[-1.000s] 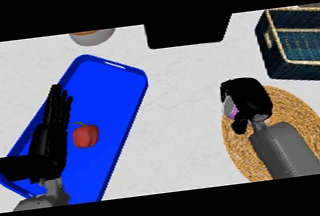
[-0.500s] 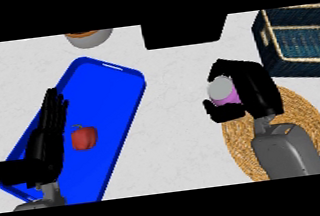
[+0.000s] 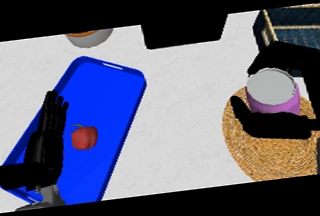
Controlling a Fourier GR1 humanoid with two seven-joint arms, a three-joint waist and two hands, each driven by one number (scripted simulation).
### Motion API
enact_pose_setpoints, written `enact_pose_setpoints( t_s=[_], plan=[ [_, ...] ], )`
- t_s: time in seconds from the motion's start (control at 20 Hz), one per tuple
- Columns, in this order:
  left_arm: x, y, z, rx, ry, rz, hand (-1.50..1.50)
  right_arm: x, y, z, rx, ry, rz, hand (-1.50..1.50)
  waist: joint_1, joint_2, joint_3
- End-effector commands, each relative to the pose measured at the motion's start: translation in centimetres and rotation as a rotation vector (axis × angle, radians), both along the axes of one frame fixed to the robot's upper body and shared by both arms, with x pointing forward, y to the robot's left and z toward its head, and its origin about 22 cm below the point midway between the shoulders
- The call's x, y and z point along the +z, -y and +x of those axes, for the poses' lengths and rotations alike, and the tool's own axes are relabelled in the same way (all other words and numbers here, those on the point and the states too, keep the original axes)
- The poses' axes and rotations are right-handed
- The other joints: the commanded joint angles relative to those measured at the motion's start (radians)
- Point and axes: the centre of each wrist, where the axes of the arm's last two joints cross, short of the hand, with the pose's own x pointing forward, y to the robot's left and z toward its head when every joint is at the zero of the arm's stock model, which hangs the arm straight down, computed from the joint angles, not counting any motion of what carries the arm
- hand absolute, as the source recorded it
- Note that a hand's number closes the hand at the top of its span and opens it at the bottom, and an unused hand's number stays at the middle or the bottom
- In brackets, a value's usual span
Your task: Pick the can from the placemat and place it in the basket
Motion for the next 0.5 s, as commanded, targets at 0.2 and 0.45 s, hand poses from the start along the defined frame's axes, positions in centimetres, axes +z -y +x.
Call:
enact_pose_setpoints(
  t_s=[0.2,0.45],
  plan=[
    [1.5,0.3,1.0,-0.009,0.009,0.000,0.00,3.1,4.2,-0.6,-0.181,-0.038,-0.069,1.50,0.007,0.004,0.000],
    [1.1,0.1,-0.7,0.000,0.000,0.004,0.00,4.7,7.6,0.7,-0.268,-0.055,-0.203,1.50,0.012,0.003,0.001]
  ],
)
